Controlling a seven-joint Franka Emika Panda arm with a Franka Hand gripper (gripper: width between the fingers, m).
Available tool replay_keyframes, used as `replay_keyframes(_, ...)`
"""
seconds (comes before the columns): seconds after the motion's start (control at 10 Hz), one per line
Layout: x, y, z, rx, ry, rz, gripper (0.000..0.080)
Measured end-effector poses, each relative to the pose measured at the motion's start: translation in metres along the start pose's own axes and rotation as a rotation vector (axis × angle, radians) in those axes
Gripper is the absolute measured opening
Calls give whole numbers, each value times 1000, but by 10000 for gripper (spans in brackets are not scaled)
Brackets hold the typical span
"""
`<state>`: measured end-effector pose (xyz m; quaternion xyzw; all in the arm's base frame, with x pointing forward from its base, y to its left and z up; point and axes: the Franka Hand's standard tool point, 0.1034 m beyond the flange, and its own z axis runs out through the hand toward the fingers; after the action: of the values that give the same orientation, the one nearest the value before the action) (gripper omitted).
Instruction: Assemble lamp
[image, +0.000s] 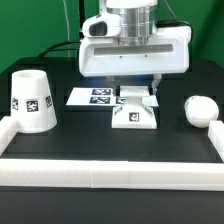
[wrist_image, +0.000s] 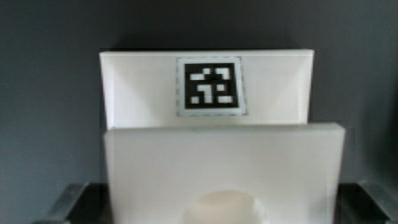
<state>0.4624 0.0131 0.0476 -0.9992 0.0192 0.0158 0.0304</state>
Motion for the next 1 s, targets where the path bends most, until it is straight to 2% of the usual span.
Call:
replay_keyframes(0.3,58,-26,-1,13,36,-33,532)
replay_keyframes(0.4,72,-32,-1,18,41,-37,532)
replay_keyframes(0.6,113,-48,-2,29,80,-39,532)
replay_keyframes(1.0,146,-62,-3,40,108,-39,534)
